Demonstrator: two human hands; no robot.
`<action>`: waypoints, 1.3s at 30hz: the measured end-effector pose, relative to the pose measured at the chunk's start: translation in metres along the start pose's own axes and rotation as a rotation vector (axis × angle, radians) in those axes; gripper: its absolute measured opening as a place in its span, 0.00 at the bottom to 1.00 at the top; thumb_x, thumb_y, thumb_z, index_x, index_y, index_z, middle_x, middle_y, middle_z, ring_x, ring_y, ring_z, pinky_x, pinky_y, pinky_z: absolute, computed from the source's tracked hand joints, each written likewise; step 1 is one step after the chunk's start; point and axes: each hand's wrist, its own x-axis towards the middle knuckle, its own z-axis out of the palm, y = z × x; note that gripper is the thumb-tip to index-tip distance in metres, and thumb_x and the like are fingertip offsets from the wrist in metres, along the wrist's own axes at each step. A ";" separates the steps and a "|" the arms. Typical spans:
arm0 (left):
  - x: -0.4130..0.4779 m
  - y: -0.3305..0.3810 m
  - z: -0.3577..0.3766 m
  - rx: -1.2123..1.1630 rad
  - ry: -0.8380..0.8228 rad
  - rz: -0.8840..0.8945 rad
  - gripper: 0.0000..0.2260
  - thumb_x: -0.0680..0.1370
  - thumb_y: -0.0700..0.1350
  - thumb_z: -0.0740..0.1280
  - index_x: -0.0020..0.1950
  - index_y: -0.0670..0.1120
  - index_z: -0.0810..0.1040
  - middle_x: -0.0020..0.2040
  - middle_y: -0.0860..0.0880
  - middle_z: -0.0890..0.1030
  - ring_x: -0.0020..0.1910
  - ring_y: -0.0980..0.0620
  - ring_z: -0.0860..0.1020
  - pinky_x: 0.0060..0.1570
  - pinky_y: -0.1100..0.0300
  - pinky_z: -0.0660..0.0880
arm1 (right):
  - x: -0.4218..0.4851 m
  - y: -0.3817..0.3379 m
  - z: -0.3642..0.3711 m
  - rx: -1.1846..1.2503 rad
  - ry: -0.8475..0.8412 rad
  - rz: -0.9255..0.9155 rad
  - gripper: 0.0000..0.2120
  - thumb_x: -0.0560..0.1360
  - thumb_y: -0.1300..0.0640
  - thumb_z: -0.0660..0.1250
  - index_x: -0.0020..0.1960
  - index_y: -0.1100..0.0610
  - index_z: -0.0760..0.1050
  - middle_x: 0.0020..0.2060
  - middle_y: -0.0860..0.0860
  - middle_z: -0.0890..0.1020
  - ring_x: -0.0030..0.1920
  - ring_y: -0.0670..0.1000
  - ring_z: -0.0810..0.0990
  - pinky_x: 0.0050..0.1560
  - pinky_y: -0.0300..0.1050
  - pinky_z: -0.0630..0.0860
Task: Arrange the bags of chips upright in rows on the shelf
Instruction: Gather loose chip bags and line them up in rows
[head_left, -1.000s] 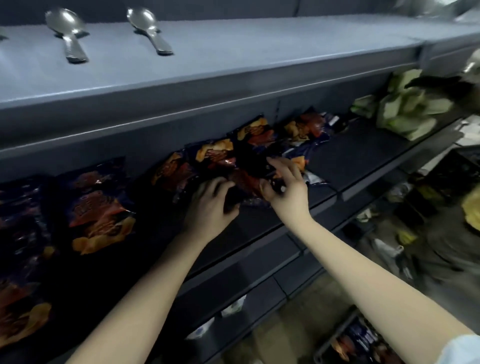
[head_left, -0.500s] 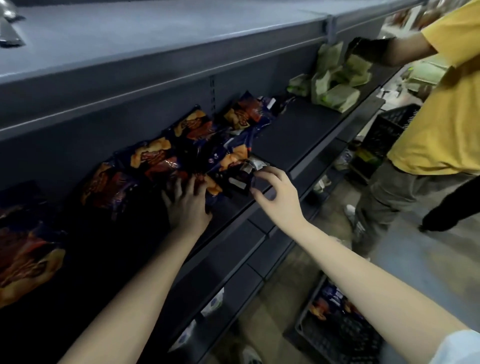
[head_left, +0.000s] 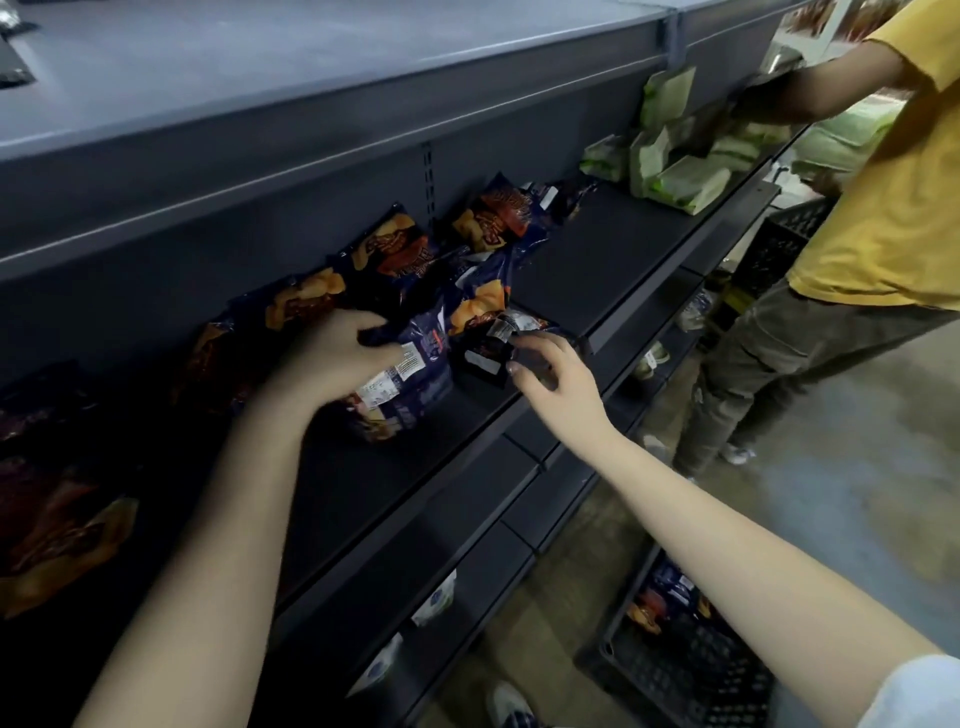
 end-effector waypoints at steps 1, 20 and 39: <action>0.001 0.003 -0.008 -0.078 -0.068 0.015 0.06 0.74 0.42 0.67 0.46 0.54 0.77 0.42 0.57 0.77 0.40 0.60 0.75 0.41 0.69 0.72 | 0.002 -0.001 0.001 0.100 -0.093 0.057 0.19 0.74 0.50 0.66 0.65 0.52 0.72 0.63 0.49 0.73 0.63 0.46 0.73 0.66 0.46 0.69; 0.004 -0.047 0.011 -0.346 0.072 -0.076 0.14 0.75 0.43 0.68 0.60 0.51 0.75 0.54 0.54 0.78 0.52 0.57 0.76 0.43 0.68 0.70 | 0.000 -0.022 0.022 0.575 -0.222 0.483 0.33 0.73 0.58 0.70 0.72 0.66 0.60 0.68 0.56 0.70 0.58 0.53 0.79 0.38 0.45 0.82; -0.122 -0.118 0.000 0.233 0.812 -0.071 0.33 0.70 0.42 0.72 0.72 0.46 0.62 0.66 0.45 0.71 0.63 0.50 0.70 0.57 0.59 0.72 | -0.017 -0.127 0.155 0.793 -0.629 0.069 0.20 0.80 0.50 0.54 0.64 0.61 0.71 0.49 0.58 0.81 0.46 0.55 0.82 0.42 0.47 0.81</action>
